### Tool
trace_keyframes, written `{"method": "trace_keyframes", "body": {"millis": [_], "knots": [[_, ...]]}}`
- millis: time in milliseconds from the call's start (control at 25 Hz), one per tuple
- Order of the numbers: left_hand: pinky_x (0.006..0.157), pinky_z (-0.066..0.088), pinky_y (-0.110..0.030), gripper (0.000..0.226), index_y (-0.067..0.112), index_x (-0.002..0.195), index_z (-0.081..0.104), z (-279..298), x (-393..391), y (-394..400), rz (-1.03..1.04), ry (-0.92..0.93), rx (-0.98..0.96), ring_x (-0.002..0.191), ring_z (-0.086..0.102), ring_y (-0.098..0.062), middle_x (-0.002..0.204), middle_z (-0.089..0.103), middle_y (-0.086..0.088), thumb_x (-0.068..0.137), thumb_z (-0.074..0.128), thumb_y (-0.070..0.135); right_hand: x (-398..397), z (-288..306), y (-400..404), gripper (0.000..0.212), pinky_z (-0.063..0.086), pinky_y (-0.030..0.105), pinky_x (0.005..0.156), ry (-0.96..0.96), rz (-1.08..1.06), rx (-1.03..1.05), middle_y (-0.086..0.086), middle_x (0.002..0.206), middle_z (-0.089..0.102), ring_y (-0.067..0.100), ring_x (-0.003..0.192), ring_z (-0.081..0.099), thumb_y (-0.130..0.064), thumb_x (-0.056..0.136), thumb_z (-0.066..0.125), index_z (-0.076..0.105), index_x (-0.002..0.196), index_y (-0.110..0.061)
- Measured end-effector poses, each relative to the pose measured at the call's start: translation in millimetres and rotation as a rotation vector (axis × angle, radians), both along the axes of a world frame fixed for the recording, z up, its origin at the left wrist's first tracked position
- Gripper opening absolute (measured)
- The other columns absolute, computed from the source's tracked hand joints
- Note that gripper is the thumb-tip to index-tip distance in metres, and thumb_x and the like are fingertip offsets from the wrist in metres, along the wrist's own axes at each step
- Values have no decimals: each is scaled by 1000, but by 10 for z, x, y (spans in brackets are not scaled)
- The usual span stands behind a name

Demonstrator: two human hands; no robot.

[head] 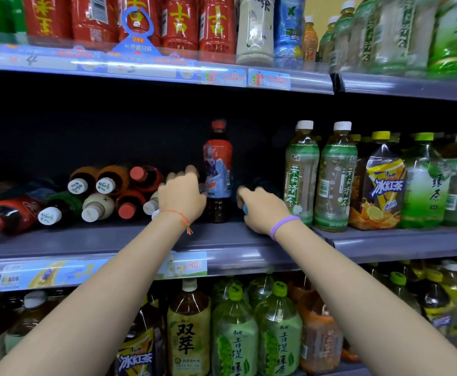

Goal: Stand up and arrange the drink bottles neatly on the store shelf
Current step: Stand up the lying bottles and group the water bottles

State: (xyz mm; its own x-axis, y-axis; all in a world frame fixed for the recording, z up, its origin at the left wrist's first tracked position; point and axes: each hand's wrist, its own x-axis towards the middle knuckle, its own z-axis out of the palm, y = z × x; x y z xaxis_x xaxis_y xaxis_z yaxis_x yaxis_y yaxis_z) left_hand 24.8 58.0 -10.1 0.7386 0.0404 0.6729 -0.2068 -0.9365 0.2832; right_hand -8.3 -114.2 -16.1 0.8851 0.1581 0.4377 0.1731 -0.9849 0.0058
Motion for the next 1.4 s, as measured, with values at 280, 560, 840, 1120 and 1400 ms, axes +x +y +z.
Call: {"method": "trace_keyframes", "body": {"millis": [280,560,840,1120,1400], "knots": [[86,48,-30,41,20,106,61,-35,-306,-163,-578,-137,-252,94,60,-15,100,64,2,73,65,43,-393,569,-20,33,35,30,69,-702,281,475,9,102,55,25,85,54,-33,97,57,52,116,-6],[82,47,-27,61,19,115,50,-166,-417,-338,-649,11,-428,100,63,-8,109,67,10,72,82,49,-326,840,48,30,37,23,68,-590,336,789,1,93,57,16,85,53,-35,102,46,57,113,-9],[79,52,-41,70,14,108,42,-210,-373,-93,-389,-72,-413,94,60,-21,105,60,-1,68,80,57,-51,210,75,27,39,40,91,-173,-126,-228,13,120,61,33,115,51,-22,97,43,63,115,-15],[62,35,-31,78,17,123,40,-253,-431,-53,-249,-104,-395,95,62,-21,113,60,2,72,72,67,174,17,36,38,25,41,105,0,-426,-640,3,133,60,31,128,42,-23,100,36,57,133,-26],[59,33,-32,72,17,113,39,-241,-460,-78,-217,-100,-383,90,62,-23,108,62,0,73,71,67,50,-48,-2,45,36,42,89,-207,-62,-393,13,120,55,35,118,45,-14,96,45,41,140,-25]]}}
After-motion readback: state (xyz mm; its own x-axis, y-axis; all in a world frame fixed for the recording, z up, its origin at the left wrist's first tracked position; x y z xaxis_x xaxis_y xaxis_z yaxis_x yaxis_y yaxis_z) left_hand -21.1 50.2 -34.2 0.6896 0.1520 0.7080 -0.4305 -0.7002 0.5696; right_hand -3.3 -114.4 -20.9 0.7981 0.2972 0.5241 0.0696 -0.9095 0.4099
